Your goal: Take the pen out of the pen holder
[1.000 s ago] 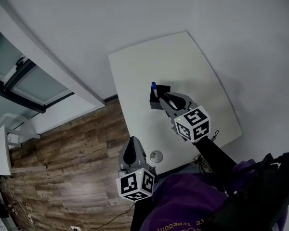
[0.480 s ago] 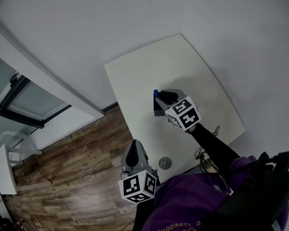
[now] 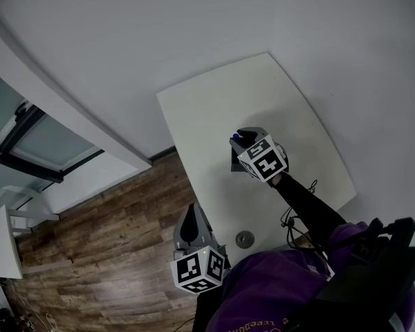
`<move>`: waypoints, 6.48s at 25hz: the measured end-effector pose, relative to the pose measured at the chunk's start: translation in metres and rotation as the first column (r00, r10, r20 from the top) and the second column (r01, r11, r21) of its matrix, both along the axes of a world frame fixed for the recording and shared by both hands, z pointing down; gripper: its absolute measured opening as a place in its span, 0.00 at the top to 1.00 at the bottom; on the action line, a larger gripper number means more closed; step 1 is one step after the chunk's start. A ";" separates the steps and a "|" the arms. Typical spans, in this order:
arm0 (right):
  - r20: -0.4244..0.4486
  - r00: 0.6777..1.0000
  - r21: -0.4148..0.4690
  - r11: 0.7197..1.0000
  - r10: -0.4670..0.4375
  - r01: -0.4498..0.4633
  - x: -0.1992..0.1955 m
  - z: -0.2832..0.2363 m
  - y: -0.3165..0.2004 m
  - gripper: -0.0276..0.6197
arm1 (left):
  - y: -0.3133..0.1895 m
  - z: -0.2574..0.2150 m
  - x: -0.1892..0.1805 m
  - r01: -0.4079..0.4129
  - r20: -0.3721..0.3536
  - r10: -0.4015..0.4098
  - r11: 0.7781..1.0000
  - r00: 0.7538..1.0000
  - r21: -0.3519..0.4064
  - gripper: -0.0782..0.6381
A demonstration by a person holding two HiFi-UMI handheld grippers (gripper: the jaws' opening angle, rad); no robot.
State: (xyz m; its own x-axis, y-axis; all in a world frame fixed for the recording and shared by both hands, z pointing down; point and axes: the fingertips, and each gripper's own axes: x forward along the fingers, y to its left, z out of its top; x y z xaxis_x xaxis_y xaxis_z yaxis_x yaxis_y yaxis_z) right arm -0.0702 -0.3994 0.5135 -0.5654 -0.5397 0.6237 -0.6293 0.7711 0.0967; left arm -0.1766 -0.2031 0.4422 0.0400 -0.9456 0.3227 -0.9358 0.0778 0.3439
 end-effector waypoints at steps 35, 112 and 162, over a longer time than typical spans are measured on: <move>0.026 0.999 0.012 1.000 0.018 -0.019 0.016 -0.023 0.010 0.84 | 0.007 -0.007 0.001 0.000 0.001 0.000 1.000 1.000 0.019 0.88; 0.384 0.920 0.181 0.970 0.084 -0.163 0.072 -0.152 0.082 0.84 | 0.050 -0.048 0.039 -0.052 0.082 0.044 0.993 0.996 0.102 0.88; 0.469 0.875 0.147 0.966 0.122 -0.213 0.099 -0.167 0.123 0.84 | 0.053 -0.045 0.044 -0.074 0.073 0.068 0.994 0.995 0.083 0.88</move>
